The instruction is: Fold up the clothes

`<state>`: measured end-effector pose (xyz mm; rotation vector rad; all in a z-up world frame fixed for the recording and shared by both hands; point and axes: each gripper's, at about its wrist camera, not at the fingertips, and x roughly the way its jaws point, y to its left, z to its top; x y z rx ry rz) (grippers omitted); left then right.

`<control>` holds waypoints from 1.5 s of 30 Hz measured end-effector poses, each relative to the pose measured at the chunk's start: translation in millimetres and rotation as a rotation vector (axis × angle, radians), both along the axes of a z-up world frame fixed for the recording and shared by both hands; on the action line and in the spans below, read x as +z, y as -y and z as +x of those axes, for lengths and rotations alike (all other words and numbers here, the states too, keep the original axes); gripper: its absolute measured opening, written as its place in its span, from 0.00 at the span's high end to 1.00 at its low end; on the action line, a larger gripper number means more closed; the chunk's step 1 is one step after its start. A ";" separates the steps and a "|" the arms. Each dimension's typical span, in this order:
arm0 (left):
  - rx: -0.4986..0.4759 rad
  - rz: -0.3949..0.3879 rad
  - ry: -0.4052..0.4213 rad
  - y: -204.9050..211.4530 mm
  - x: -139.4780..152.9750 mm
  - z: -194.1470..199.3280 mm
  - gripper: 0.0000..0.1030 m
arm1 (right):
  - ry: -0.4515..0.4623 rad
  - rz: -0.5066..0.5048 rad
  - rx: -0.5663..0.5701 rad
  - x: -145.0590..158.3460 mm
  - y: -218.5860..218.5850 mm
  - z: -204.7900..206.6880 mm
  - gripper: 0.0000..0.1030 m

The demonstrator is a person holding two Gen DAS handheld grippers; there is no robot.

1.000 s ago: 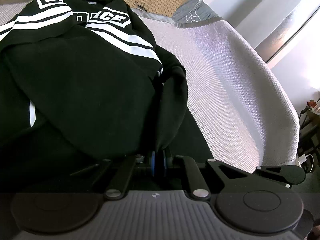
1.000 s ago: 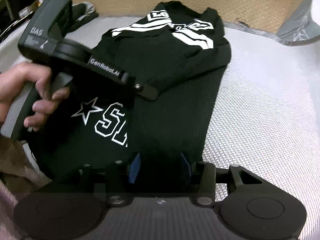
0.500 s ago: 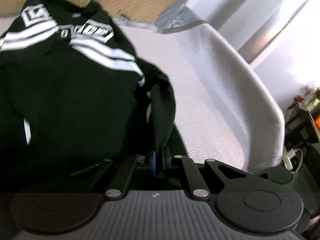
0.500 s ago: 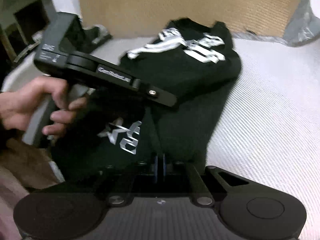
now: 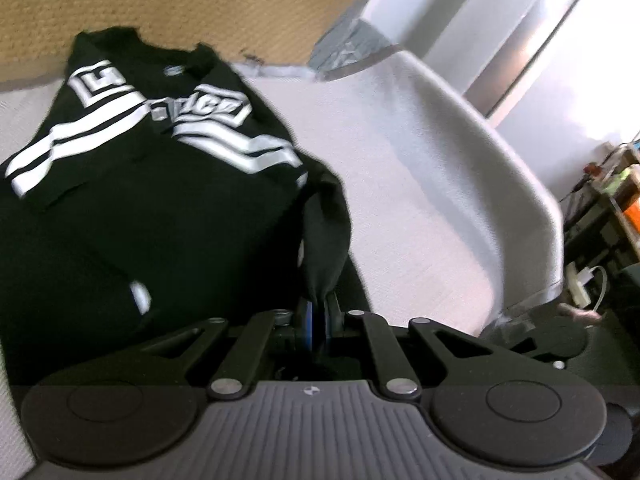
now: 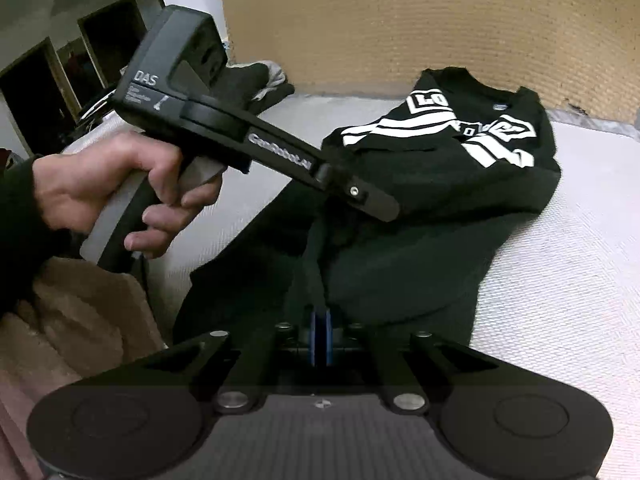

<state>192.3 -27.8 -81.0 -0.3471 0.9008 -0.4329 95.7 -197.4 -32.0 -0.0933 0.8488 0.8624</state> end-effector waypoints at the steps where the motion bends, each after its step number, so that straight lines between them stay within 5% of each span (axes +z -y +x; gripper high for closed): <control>1: 0.005 0.000 -0.008 -2.7 -1.1 -1.8 0.94 | -0.004 0.006 0.008 -1.6 -3.1 -0.4 0.94; 6: 0.016 -0.006 -0.033 -11.3 3.5 -11.0 0.92 | -0.012 0.052 0.034 0.8 -21.1 -1.0 0.94; 10: -0.023 0.080 -0.085 -9.7 4.0 -11.0 0.72 | -0.063 0.147 0.059 -4.0 -30.3 9.3 0.94; 14: -0.028 0.180 -0.127 -12.2 -5.4 -11.9 0.76 | -0.116 0.125 0.045 -21.8 -41.6 15.8 0.91; 16: -0.056 0.236 -0.126 -11.2 -10.6 -16.7 0.87 | -0.129 0.121 0.040 -24.9 -39.1 12.7 0.86; 23: -0.034 0.386 -0.145 -20.5 -22.7 -19.0 0.87 | -0.135 0.092 0.081 -33.8 -1.2 -1.9 0.69; 30: 0.058 0.318 -0.226 -30.9 -45.9 -10.2 0.86 | -0.181 0.113 0.002 -41.0 25.1 8.1 0.69; 39: 0.050 0.362 -0.229 -13.7 -49.0 -6.4 0.92 | -0.189 0.028 0.110 -45.0 13.2 -1.0 0.62; 45: 0.096 0.251 -0.232 -28.7 -53.1 -9.9 0.91 | -0.191 0.013 0.196 -43.2 5.2 -14.4 0.61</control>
